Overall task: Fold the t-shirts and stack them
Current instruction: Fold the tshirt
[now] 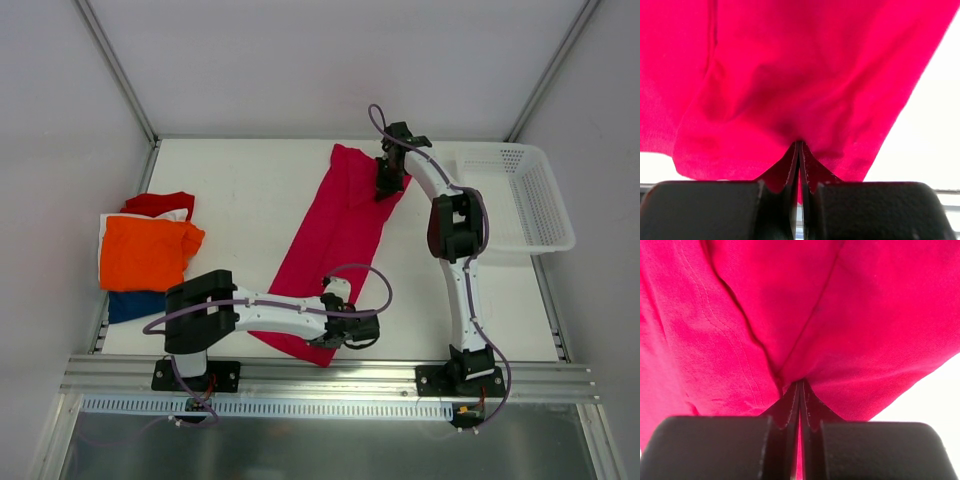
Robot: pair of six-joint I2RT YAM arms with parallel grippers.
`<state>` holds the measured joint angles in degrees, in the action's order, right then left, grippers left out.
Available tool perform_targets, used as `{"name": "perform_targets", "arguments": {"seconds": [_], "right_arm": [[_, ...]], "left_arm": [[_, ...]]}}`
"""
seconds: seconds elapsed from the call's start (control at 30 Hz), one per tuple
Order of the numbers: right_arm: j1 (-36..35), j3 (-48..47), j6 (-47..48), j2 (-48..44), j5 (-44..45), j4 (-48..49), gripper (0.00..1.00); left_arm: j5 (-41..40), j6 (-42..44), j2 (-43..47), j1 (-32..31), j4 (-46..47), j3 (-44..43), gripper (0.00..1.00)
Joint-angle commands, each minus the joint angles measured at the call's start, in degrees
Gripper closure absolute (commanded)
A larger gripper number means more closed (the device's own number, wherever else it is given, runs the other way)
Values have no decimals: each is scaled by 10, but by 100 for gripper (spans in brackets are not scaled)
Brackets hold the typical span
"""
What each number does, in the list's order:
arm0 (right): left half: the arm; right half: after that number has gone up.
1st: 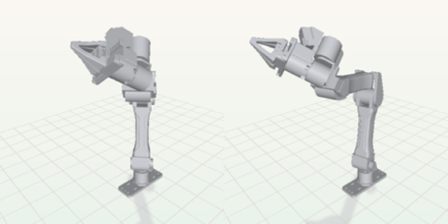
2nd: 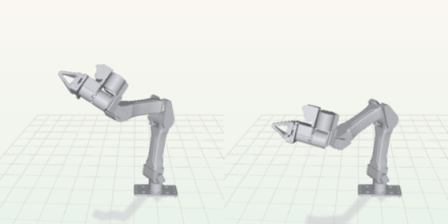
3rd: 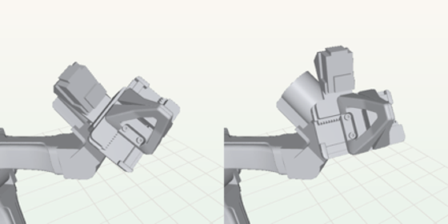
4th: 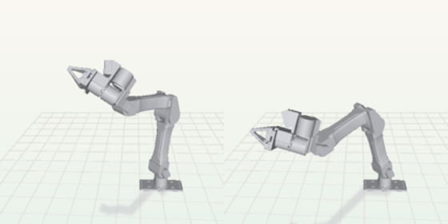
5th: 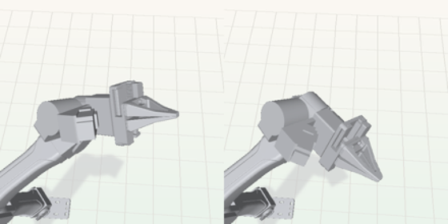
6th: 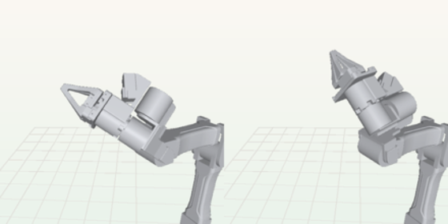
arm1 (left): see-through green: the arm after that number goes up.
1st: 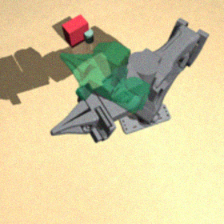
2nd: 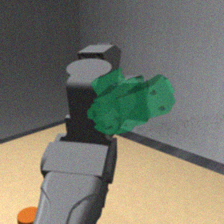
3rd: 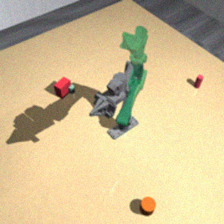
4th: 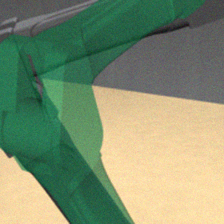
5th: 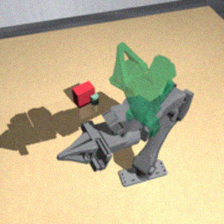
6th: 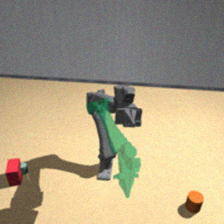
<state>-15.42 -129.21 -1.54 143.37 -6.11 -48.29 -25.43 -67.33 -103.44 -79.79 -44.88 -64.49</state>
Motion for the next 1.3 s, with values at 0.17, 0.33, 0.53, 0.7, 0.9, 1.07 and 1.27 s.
{"name": "perform_targets", "arguments": {"seconds": [0.17, 0.33, 0.53, 0.7, 0.9, 1.07, 1.27], "right_arm": [[-7, -32, -22, 41, -56, -1, 100], [-1, -35, -22, 45, -68, 3, 99], [7, -33, -14, 45, -73, 3, 99], [10, 30, -4, -3, -98, 59, 100], [-14, 177, 29, -203, -100, 163, 79], [-43, 224, 50, -357, -66, 139, 38], [-109, 376, 30, -508, -10, 105, 38]], "left_arm": [[55, 50, -47, -1, 95, -76, 100], [59, 90, -76, -1, 112, -133, 100], [66, 103, -96, -1, 124, -171, 100], [18, 114, -60, -2, 122, -156, 100], [-133, 110, 87, 28, 47, -95, 100], [-236, 86, 236, 38, 17, -16, 42], [-228, 66, 345, 89, 6, 59, 7]]}}
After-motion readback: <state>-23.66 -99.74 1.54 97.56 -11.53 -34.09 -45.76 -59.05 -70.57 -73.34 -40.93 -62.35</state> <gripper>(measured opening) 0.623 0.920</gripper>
